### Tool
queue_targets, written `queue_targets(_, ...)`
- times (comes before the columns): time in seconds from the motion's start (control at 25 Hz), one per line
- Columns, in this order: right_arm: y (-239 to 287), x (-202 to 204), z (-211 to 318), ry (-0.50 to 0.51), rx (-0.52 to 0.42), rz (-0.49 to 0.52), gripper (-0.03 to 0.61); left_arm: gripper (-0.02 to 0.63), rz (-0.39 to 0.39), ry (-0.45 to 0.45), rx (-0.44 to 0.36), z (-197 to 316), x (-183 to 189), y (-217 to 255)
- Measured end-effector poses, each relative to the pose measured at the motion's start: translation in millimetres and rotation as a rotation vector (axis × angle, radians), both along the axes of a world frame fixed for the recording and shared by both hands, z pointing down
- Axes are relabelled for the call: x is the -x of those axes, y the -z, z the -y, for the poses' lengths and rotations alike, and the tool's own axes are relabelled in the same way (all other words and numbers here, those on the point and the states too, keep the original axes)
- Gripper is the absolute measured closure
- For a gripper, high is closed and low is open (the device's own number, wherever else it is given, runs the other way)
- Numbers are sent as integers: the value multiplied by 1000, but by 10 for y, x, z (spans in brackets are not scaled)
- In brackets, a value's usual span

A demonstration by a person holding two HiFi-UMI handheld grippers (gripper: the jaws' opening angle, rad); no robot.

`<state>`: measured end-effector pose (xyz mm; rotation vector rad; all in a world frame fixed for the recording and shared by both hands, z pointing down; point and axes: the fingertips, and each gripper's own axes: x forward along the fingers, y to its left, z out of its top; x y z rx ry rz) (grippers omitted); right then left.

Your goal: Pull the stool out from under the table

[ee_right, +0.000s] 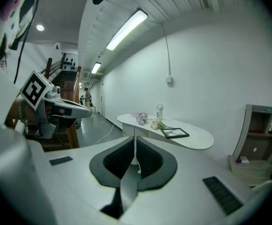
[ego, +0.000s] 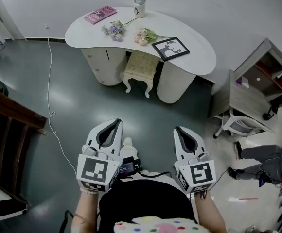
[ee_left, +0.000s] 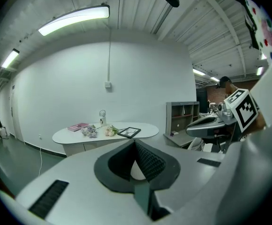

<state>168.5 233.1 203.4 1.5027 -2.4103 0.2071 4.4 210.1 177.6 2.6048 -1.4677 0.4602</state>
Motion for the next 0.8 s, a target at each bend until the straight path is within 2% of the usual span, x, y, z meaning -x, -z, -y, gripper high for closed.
queue_targets(0.36, 14, 294, 810, -14, 20, -3, 538, 598, 4, -44, 24, 863, 217, -18)
queue_targets(0.56, 7, 415, 1145, -62, 61, 21, 538, 597, 17, -67, 31, 1271, 391, -33)
queue_targets(0.8, -27, 547, 1511, -77, 66, -6, 538, 598, 12, -106, 45, 1682, 488, -76)
